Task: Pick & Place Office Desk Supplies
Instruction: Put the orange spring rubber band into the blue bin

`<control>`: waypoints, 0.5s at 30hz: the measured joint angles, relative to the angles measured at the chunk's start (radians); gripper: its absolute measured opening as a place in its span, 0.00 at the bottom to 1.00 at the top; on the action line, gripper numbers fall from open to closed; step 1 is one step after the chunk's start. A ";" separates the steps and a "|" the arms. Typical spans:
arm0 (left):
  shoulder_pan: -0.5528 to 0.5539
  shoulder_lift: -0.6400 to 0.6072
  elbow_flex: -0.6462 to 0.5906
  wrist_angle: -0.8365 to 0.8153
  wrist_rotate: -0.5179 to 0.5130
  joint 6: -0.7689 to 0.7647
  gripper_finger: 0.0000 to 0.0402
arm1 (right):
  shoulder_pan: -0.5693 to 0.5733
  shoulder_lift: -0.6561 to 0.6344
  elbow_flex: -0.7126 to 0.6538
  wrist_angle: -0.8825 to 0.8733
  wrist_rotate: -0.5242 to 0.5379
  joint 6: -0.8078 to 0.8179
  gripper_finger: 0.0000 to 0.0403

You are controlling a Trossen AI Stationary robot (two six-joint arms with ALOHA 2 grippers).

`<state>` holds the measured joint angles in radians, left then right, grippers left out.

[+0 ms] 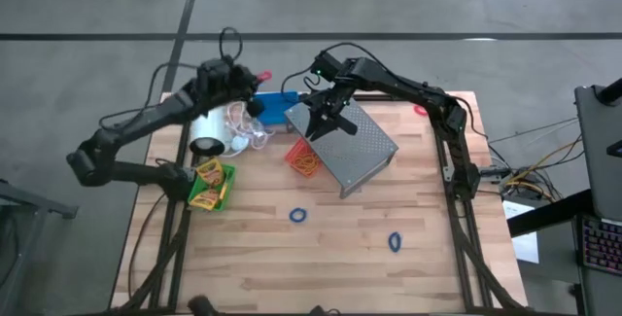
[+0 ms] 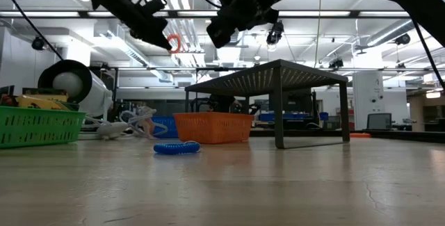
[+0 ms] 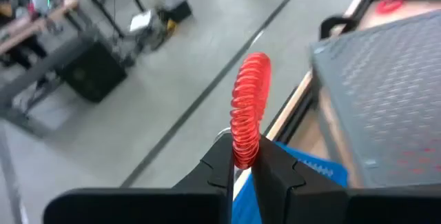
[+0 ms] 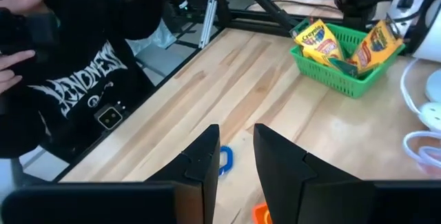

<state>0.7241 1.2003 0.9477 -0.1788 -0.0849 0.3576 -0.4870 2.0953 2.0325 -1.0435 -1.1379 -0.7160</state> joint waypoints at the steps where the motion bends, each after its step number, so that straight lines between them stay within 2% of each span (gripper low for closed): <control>1: 0.014 0.025 0.028 -0.026 0.000 0.000 0.09 | 0.000 0.000 -0.005 -0.001 0.000 -0.002 0.22; 6: 0.024 0.207 0.181 -0.201 0.011 0.004 0.09 | 0.000 0.000 -0.034 0.000 -0.014 -0.037 0.23; 11: 0.037 0.395 0.344 -0.354 0.003 0.010 0.09 | -0.025 0.000 -0.074 -0.001 -0.168 -0.079 0.22; 15: 0.058 0.499 0.456 -0.461 0.029 0.010 0.09 | -0.056 -0.009 -0.121 0.000 -0.183 -0.084 0.21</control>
<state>0.7818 1.6988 1.4036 -0.6401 -0.0555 0.3672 -0.5427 2.0860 1.9117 -1.0436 -1.3210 -0.7996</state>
